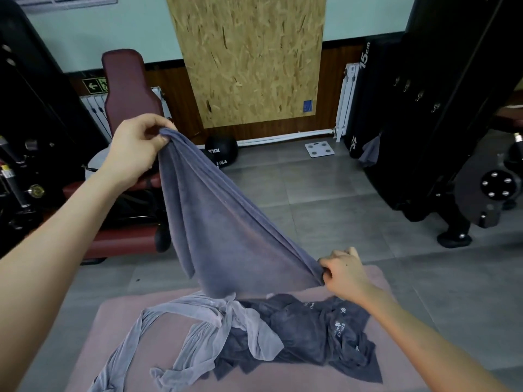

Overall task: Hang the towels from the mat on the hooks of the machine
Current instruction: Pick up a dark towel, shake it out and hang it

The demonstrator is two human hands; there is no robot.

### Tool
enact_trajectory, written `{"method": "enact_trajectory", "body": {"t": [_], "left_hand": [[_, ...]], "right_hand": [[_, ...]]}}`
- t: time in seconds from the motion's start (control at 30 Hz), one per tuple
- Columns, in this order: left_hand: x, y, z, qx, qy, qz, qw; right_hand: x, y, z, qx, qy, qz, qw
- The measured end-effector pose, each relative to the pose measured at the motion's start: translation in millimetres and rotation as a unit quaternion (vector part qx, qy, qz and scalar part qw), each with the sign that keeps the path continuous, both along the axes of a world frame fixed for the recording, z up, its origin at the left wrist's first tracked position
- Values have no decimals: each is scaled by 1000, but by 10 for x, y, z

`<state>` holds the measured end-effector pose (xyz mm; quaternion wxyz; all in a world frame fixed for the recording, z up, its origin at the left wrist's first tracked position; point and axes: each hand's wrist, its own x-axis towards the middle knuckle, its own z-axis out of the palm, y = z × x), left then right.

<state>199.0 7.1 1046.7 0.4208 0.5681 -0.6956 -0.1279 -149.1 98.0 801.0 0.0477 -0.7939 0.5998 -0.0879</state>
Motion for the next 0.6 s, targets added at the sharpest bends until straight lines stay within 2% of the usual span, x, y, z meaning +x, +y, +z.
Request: {"method": "enact_trajectory", "body": {"t": [0.13, 0.23, 0.3, 0.37, 0.4, 0.47, 0.6], "left_hand": [[141, -100, -80, 7, 66, 30, 997], [276, -149, -166, 18, 93, 54, 994], [369, -170, -278, 32, 105, 65, 992], [471, -187, -445, 63, 124, 77, 987], [524, -193, -537, 82, 133, 79, 984], [619, -209, -738, 114, 134, 82, 981], [615, -230, -1001, 141, 104, 98, 980]], "right_hand": [[38, -62, 186, 69, 28, 4, 997], [-24, -70, 234, 38, 24, -19, 999], [-109, -68, 250, -12, -66, -43, 997], [-207, -56, 317, -59, -217, -89, 970], [-260, -56, 369, -79, -257, -105, 957], [-379, -73, 432, -96, -244, -102, 960], [-587, -129, 509, -13, -87, -66, 994]]}}
